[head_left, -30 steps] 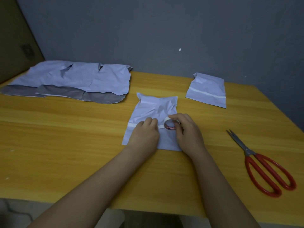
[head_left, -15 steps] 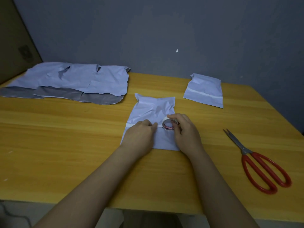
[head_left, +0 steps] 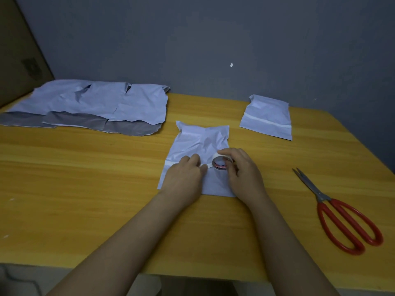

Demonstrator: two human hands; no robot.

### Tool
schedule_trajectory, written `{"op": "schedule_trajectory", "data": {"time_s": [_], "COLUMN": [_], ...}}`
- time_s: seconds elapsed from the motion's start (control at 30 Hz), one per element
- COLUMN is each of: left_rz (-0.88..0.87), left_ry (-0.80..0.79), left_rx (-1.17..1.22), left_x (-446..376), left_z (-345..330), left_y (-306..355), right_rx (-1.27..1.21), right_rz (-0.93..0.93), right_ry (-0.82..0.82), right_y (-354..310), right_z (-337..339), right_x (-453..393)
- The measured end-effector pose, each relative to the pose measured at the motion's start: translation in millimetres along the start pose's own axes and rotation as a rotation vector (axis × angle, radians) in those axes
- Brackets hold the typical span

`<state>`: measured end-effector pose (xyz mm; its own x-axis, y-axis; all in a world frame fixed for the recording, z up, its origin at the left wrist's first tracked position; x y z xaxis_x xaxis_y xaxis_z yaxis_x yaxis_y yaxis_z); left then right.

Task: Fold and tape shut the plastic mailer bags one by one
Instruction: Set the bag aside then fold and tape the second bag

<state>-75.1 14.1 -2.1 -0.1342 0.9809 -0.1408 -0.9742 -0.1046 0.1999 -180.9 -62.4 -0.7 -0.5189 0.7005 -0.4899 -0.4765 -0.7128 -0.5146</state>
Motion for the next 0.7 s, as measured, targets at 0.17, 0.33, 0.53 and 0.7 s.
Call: {"op": "schedule_trajectory", "data": {"time_s": [0.17, 0.33, 0.53, 0.7], "left_rz": [-0.100, -0.186, -0.103, -0.118], "left_ry": [0.049, 0.102, 0.123, 0.204], "left_rx": [0.018, 0.034, 0.128, 0.171], "left_x": [-3.2, -7.7, -8.8, -7.5], "left_z": [-3.6, -7.5, -3.9, -1.5], "left_y": [-0.3, -0.9, -4.2, -6.6], "right_rx": [0.003, 0.006, 0.011, -0.002], "right_rz": [-0.007, -0.008, -0.005, -0.055], "right_ry": [-0.012, -0.005, -0.010, -0.033], "right_y": [-0.6, 1.1, 2.3, 6.7], "right_z": [0.0, -0.3, -1.8, -3.0], "right_x": [-0.8, -1.4, -1.4, -2.2]}}
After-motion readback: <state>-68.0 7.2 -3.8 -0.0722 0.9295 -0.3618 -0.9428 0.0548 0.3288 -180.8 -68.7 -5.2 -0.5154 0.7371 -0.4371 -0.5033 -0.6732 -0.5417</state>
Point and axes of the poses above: each hand's wrist, its own x-axis away from the middle knuckle, its own z-axis out of the back of the hand, y = z × x, the point moved 8 cm from there along -x, towards the middle knuckle, and after that the axes turned 8 degrees about x, right-handed, at the moved point
